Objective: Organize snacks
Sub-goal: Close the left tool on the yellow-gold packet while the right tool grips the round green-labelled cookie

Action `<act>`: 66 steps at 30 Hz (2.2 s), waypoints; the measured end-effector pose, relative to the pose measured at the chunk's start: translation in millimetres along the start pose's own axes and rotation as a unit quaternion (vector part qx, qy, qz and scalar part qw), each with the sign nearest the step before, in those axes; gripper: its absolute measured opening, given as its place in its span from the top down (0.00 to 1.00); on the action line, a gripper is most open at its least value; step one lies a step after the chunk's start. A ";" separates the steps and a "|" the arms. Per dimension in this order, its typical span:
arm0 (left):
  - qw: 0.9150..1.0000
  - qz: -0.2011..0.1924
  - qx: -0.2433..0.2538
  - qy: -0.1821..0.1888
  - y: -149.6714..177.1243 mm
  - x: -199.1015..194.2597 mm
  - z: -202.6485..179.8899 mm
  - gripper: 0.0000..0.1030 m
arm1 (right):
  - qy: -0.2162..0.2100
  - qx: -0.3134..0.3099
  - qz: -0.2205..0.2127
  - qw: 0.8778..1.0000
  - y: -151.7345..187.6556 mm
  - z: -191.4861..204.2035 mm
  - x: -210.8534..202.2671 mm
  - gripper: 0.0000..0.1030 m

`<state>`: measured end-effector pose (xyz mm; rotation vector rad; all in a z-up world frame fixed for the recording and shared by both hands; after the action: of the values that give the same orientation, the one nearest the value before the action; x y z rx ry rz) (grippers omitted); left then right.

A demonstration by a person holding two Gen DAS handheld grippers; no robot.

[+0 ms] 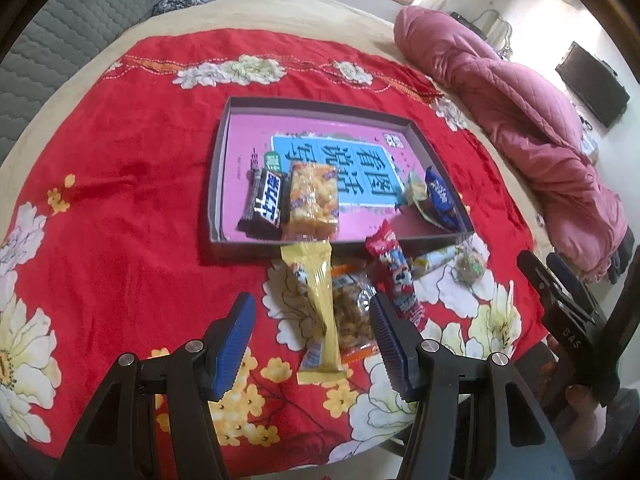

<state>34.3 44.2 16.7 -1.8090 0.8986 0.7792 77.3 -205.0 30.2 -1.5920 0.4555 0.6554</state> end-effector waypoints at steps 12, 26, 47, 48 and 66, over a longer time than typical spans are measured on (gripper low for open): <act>0.999 0.031 -0.016 0.004 12.2 18.9 5.3 0.41 | 0.002 0.012 0.027 1.000 6.2 -4.9 12.9 0.10; 0.998 0.053 -0.027 0.001 15.0 40.1 9.7 0.41 | 0.011 0.044 0.095 0.994 19.6 -14.8 52.4 0.10; 0.998 0.054 -0.040 0.003 15.7 59.7 13.8 0.41 | 0.016 0.018 0.120 0.993 27.0 0.5 83.7 0.26; 0.998 0.054 -0.040 0.002 15.6 60.8 13.6 0.41 | 0.016 0.018 0.120 0.993 27.1 0.4 84.3 0.28; 0.998 0.049 -0.046 0.003 9.0 77.4 16.9 0.47 | -0.027 0.009 0.129 0.991 30.2 3.8 90.0 0.54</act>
<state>65.6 38.4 -56.5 -1.8592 0.9753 0.8909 125.6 -197.6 -51.2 -1.5089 0.6315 0.8844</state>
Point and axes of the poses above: each gripper's, at about its wrist camera, not at the fingertips, and x roughly the way its jaws point, z to its left, y to its underside, the point moved 1 cm from there along x, roughly the way its jaws point, and after that the axes turned 6 degrees about y, right-handed, at the moved point
